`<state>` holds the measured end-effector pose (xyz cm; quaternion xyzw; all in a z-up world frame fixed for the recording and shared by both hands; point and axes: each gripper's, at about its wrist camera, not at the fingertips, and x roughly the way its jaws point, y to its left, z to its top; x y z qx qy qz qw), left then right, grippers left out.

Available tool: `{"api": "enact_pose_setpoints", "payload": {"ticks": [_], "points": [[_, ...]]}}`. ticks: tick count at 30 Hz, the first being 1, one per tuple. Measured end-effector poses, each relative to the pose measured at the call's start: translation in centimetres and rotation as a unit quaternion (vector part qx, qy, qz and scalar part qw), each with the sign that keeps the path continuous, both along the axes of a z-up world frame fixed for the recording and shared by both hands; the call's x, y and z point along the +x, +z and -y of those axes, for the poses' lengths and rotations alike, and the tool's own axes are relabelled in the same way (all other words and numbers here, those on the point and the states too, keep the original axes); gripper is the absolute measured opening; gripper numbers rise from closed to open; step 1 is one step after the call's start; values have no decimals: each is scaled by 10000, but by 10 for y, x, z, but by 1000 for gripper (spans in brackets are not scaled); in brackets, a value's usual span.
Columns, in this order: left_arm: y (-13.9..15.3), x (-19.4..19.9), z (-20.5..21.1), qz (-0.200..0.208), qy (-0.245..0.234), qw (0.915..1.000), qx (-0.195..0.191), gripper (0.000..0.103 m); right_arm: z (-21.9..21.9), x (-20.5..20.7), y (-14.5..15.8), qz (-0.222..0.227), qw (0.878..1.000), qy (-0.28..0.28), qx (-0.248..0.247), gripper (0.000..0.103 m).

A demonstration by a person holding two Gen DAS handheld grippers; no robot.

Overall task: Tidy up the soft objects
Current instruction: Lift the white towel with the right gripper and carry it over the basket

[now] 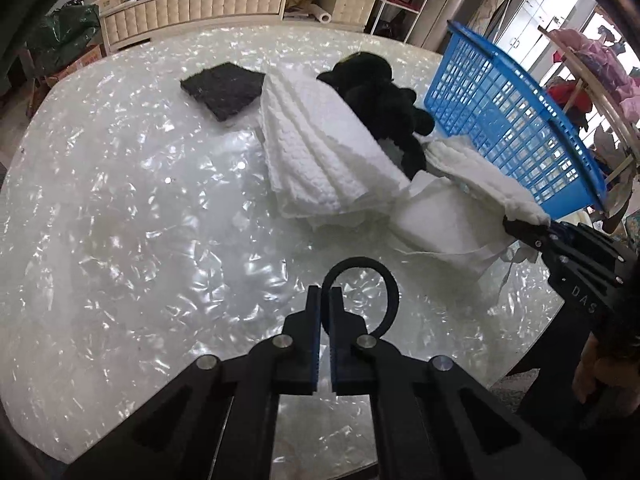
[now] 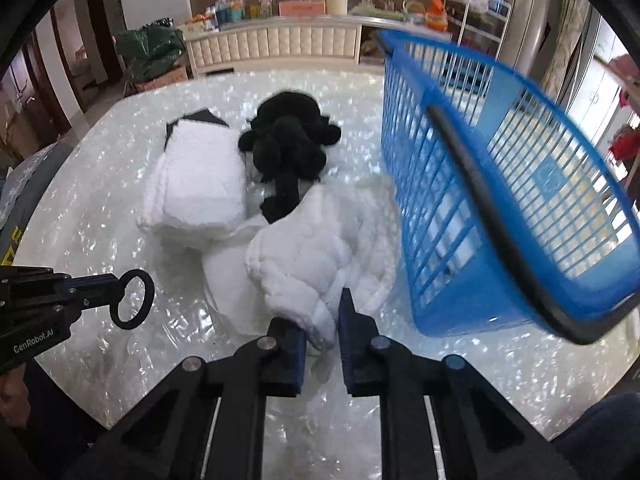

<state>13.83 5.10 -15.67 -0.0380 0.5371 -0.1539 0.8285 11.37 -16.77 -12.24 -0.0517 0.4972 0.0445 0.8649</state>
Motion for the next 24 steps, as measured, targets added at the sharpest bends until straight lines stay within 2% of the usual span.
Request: {"api": "enact_pose_setpoints", "payload": {"ticks": [8, 15, 24], "points": [[35, -14, 4, 330, -14, 9994, -44, 2, 4, -17, 39, 545, 9984, 139, 18, 13], [62, -21, 7, 604, 55, 9981, -60, 2, 18, -20, 59, 652, 9972, 197, 297, 13], [85, -18, 16, 851, 49, 9962, -165, 2, 16, -16, 79, 843, 9953, 383, 290, 13]]}}
